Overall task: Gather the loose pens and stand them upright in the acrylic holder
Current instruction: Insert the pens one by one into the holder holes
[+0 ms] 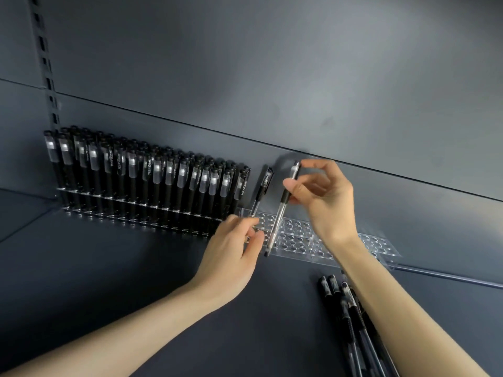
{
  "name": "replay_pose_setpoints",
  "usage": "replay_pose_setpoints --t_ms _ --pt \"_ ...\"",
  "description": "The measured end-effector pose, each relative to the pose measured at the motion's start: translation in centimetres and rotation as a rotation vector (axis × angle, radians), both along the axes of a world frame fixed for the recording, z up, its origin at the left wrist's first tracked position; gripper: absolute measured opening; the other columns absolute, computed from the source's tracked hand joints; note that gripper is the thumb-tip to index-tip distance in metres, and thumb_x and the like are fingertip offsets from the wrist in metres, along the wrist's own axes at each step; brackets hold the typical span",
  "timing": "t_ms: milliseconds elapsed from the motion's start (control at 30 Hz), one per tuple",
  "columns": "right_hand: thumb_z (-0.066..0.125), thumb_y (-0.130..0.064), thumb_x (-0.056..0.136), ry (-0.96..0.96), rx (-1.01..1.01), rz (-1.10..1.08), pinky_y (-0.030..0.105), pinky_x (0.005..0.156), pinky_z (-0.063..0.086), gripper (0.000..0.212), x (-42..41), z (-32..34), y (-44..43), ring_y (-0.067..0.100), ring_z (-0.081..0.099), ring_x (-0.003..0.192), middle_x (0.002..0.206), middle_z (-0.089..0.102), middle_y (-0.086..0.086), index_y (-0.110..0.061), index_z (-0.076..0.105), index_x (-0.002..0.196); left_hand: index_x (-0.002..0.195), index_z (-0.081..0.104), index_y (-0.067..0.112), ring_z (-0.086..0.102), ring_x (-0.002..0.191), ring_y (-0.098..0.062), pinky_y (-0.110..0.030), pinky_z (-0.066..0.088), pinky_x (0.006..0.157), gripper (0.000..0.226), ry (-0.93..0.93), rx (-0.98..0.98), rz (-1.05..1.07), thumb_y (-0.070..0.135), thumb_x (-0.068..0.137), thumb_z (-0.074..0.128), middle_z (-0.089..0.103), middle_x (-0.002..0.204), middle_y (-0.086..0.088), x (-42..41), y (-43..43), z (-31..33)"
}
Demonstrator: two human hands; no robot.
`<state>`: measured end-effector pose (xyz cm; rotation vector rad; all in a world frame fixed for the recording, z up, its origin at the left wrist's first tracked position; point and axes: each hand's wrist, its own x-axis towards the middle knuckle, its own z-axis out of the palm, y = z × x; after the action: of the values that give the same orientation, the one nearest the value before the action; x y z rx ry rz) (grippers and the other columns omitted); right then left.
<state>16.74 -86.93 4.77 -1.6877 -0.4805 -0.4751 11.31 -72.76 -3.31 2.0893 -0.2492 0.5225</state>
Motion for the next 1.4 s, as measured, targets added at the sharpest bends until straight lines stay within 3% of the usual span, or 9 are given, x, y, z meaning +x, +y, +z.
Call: replay_pose_setpoints --t_ms 167,367,767,1000,1233,1400 --pt "0.076 -0.011 0.078 -0.146 0.053 -0.169 0.051 0.073 0.055 0.033 1.4 1.1 -0.2 0.018 0.060 0.064 0.063 0.060 -0.011 -0.032 0.053 0.089 0.116 0.062 0.012 0.055 0.098 -0.020 -0.035 0.047 0.081 0.044 -0.266 0.495 0.177 0.035 0.088 0.037 0.056 0.107 0.001 0.7 0.8 -1.1" --pt "0.076 -0.013 0.079 -0.222 0.039 -0.231 0.028 0.067 0.048 0.035 2.1 0.2 0.8 0.013 0.059 0.065 0.070 0.059 -0.010 -0.035 0.051 0.089 0.121 0.061 0.008 0.052 0.106 -0.021 -0.038 0.048 0.091 0.050 -0.281 0.680 0.180 0.038 0.089 0.035 0.058 0.115 -0.003 0.8 0.6 -2.0" --pt "0.076 -0.011 0.079 -0.220 -0.128 -0.147 0.012 0.066 0.045 0.033 2.3 -1.8 1.2 -0.001 0.058 0.064 0.070 0.062 -0.011 -0.033 0.054 0.092 0.121 0.061 0.008 0.055 0.105 -0.023 -0.037 0.047 0.092 0.052 -0.213 0.752 0.199 0.038 0.089 0.034 0.057 0.115 -0.004 0.5 0.4 -1.6" --pt "0.071 -0.010 0.084 -0.154 -0.299 -0.141 0.016 0.072 0.050 0.027 2.8 -2.2 0.9 0.002 0.063 0.073 0.072 0.066 -0.012 -0.029 0.057 0.097 0.119 0.062 0.008 0.055 0.103 -0.023 -0.036 0.048 0.090 0.052 -0.208 0.736 0.200 0.039 0.088 0.035 0.058 0.113 -0.004 0.4 0.4 -1.4" --pt "0.067 -0.009 0.086 -0.167 -0.350 -0.172 0.018 0.071 0.052 0.024 2.4 -2.4 0.7 0.007 0.065 0.074 0.077 0.068 -0.009 -0.023 0.060 0.104 0.118 0.063 0.006 0.056 0.101 -0.025 -0.037 0.049 0.089 0.053 -0.192 0.731 0.186 0.038 0.088 0.034 0.058 0.112 -0.005 0.2 0.4 -1.3" --pt "0.065 -0.007 0.086 -0.176 -0.346 -0.221 0.013 0.072 0.048 0.022 1.7 -2.2 0.3 0.005 0.063 0.075 0.080 0.065 -0.012 -0.017 0.062 0.106 0.116 0.063 0.006 0.057 0.101 -0.026 -0.038 0.051 0.086 0.052 -0.156 0.718 0.174 0.038 0.087 0.036 0.059 0.111 -0.006 0.0 0.3 -0.8"
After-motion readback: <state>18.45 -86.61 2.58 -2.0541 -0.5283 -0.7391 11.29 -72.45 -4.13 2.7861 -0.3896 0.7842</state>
